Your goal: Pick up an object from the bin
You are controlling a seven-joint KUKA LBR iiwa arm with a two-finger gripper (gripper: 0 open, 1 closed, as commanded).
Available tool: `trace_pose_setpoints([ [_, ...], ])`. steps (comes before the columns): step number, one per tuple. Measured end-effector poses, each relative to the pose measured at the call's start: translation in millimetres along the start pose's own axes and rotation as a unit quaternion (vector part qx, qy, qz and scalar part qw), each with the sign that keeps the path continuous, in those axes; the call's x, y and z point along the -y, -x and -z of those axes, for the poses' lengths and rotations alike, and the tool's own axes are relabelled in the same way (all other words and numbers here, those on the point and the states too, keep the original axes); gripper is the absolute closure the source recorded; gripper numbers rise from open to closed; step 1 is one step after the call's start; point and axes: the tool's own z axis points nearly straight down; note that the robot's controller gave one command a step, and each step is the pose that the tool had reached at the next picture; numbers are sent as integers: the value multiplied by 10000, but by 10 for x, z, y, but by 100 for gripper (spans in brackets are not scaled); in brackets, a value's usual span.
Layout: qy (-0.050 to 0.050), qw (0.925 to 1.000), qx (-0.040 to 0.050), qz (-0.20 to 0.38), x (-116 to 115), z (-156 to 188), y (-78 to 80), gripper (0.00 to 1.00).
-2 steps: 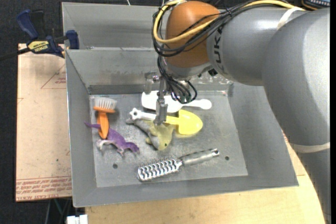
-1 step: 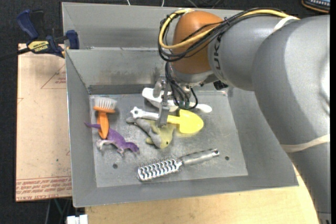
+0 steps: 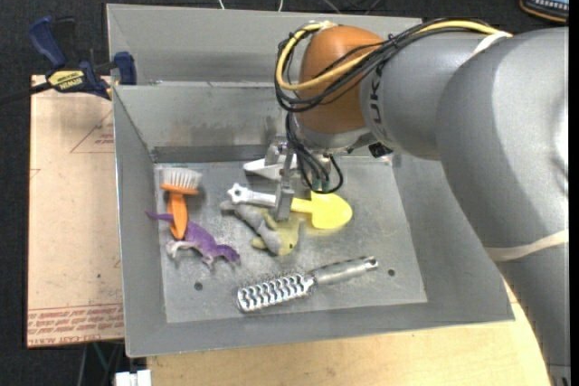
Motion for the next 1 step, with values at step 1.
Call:
trace_pose_setpoints([
  [1,6,9977,-1,682,353,115,45,0],
])
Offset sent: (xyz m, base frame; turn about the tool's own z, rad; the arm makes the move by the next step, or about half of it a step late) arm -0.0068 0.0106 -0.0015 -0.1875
